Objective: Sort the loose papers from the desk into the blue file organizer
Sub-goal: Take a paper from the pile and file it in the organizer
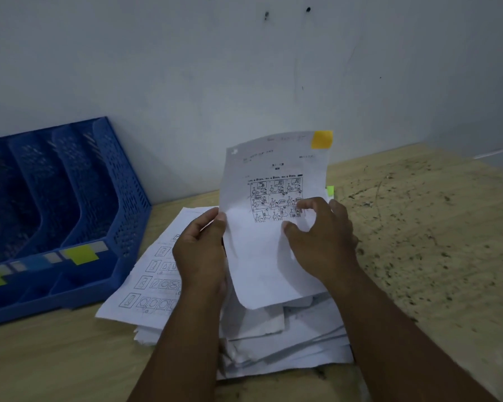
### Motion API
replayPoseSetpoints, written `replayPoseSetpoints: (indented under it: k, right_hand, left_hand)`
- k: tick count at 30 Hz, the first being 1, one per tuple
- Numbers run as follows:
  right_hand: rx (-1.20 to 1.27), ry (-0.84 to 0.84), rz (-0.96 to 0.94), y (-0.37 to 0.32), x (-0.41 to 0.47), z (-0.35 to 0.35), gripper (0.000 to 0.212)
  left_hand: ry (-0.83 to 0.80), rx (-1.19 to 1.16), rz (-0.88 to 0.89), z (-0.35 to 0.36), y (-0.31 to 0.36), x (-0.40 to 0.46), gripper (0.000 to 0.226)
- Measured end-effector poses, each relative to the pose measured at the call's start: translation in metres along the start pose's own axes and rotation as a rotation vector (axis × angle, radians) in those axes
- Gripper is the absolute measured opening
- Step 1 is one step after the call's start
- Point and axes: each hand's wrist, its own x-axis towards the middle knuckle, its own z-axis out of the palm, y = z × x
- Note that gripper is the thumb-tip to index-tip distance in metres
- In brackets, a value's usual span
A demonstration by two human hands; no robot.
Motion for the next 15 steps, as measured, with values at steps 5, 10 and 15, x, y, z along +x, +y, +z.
replayPoseSetpoints:
  k: [5,10,15]
  right_hand:
    - [0.184,0.053,-0.035,0.003,0.0,0.004,0.026]
    - [0.346,0.143,-0.066,0.001,-0.006,0.001,0.021]
    - [0.433,0.175,-0.092,-0.011,-0.006,-0.001,0.023]
  left_hand:
    - [0.028,0.029,-0.025,-0.018,0.012,0.006,0.014]
    - [0.035,0.015,-0.039,-0.032,0.02,0.009,0.027]
    - [-0.181,0.007,-0.167,-0.039,0.033,0.011,0.022]
